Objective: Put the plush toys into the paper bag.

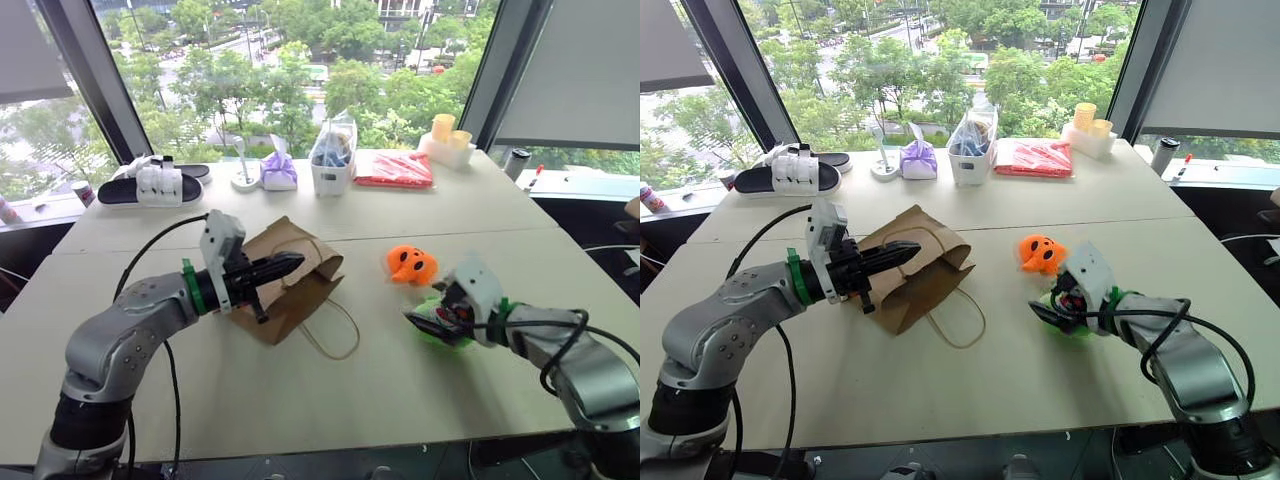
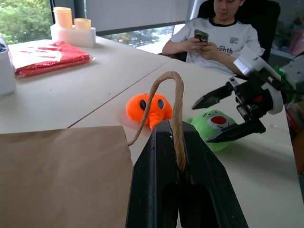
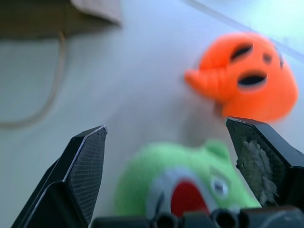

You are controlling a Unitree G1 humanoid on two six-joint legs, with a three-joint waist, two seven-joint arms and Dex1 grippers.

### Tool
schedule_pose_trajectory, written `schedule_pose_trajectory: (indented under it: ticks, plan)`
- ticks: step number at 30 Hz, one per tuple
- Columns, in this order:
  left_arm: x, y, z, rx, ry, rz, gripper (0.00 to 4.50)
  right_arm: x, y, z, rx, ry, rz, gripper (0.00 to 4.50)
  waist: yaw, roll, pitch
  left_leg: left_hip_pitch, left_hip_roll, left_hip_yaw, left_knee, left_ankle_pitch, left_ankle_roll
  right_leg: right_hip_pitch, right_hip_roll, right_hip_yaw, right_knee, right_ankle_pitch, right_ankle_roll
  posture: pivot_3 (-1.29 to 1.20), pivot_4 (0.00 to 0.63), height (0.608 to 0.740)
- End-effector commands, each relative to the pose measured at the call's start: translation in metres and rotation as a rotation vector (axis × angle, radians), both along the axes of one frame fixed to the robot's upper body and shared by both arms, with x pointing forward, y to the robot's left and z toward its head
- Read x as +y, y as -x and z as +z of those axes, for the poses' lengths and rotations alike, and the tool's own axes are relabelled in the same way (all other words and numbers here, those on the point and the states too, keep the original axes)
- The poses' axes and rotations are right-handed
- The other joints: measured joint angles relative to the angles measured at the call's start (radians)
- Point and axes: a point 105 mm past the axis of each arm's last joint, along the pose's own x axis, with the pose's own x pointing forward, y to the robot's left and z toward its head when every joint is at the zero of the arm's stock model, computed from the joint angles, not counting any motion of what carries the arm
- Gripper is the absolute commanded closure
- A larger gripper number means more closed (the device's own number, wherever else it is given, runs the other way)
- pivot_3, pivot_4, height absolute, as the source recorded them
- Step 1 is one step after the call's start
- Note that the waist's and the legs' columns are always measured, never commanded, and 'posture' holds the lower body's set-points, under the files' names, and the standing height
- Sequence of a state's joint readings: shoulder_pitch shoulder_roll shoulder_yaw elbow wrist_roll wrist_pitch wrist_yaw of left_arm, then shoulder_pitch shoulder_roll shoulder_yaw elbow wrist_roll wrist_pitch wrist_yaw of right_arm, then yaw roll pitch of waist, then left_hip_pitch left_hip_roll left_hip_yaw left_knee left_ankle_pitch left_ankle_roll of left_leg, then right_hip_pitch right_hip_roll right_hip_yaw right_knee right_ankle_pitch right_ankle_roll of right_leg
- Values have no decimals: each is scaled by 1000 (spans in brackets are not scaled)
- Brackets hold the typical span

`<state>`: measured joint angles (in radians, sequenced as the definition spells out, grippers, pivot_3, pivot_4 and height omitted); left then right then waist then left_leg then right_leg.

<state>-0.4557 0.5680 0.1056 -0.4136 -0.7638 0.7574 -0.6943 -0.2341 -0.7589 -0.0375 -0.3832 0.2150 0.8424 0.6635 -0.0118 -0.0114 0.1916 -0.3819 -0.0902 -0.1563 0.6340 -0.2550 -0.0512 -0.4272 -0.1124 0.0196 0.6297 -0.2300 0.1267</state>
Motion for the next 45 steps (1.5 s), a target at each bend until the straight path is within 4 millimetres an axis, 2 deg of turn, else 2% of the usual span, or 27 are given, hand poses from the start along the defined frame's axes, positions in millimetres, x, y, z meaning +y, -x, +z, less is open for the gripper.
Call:
schedule_pose_trajectory:
  ticks: [1,6,8,11,14,17,18,22,27,30,34,41,44,45]
  plan:
    - [1,4,10,-54,-1,0,4500,-9,-4,2,-55,94,8,44,-2,0,0,0,0,0,0,0,0,0,0,0,0,0,0,0,150,740]
    - [2,3,11,-64,-8,14,4500,-27,-15,-7,-104,273,14,44,0,0,0,1,0,1,0,0,0,0,0,0,0,0,0,0,150,740]
    - [3,3,12,-66,-7,18,4500,-28,-17,-8,-116,274,18,44,0,0,0,1,0,1,0,0,0,1,0,0,0,0,0,0,150,740]
    - [5,1,14,-72,-9,29,4500,-28,-21,-3,-136,250,15,1397,0,0,0,1,0,1,0,0,0,1,0,1,0,0,0,0,150,740]
    - [7,0,16,-76,-6,34,4500,-25,-24,5,-149,209,22,2931,1,0,0,1,0,1,1,0,0,1,0,1,0,0,0,0,150,740]
    - [8,0,18,-74,1,36,4500,-2,-22,19,-166,94,92,4291,-2,-1,0,1,0,1,0,0,0,1,0,1,0,0,0,0,150,740]
    - [7,1,19,-72,6,30,4500,16,-19,26,-163,13,153,4443,-3,0,0,1,0,1,0,0,0,1,0,1,0,0,0,0,150,740]
    - [7,1,26,-63,39,17,4500,81,-2,46,-174,-208,381,4443,-5,-1,0,2,1,0,-1,0,0,1,1,1,0,0,0,0,150,740]
    - [6,1,32,-53,64,-4,4500,145,-2,37,-162,-298,501,4443,-2,-1,0,2,1,0,0,0,0,1,1,1,0,0,0,0,150,740]
    - [4,2,35,-50,72,-18,4500,169,-8,34,-172,-338,524,4443,-2,-1,0,2,1,-1,-1,0,0,1,1,1,0,0,0,0,150,740]
    - [2,9,37,-25,98,-42,4500,212,-25,32,-243,-374,555,4443,-10,-1,0,3,1,0,-1,1,-1,0,1,1,1,1,-1,0,150,740]
    - [4,13,37,4,120,-38,4500,245,-35,39,-283,-468,572,4443,-9,-1,0,4,1,-1,-3,1,-2,0,3,2,1,1,-1,0,150,740]
    - [6,12,37,4,137,-11,4500,258,-36,44,-305,-511,571,3245,-9,-1,0,5,1,-1,-3,1,-2,0,3,2,1,1,-1,0,150,740]
    - [7,12,37,5,142,-6,4500,261,-36,45,-314,-522,568,2715,-9,-1,0,5,1,-1,-3,1,-2,0,3,2,1,1,-1,0,150,740]
